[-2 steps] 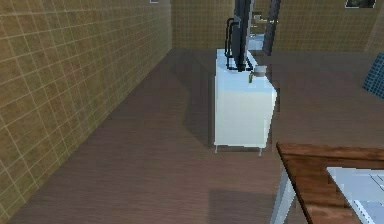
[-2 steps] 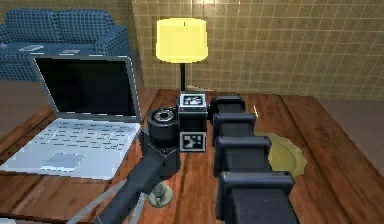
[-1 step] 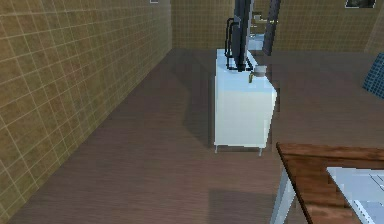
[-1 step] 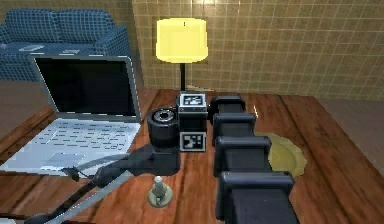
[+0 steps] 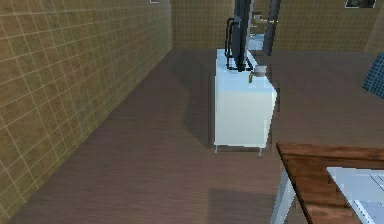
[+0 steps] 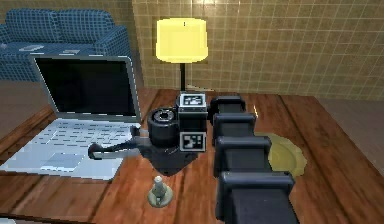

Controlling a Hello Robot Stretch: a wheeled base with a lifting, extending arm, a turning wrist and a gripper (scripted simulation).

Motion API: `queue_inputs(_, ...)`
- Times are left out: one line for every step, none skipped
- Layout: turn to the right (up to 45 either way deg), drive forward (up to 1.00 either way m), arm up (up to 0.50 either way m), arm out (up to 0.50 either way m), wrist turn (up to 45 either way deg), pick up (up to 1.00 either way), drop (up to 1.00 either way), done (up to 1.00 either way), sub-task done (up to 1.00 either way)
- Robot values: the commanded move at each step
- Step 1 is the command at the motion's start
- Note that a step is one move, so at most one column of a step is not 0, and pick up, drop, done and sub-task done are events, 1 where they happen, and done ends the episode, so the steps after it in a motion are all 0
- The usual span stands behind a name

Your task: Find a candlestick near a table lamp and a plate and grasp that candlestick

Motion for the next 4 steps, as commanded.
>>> queue_inputs(0.0,0.0,0.0,0.0,24.0,0.0,0.0,0.0,0.0)
queue_inputs(0.0,0.0,-0.3,0.0,0.0,0.0,0.0,0.0,0.0)
queue_inputs(0.0,0.0,0.0,0.0,0.0,1.0,0.0,0.0,0.0)
queue_inputs(0.0,0.0,0.1,0.0,0.0,0.0,0.0,0.0,0.0)
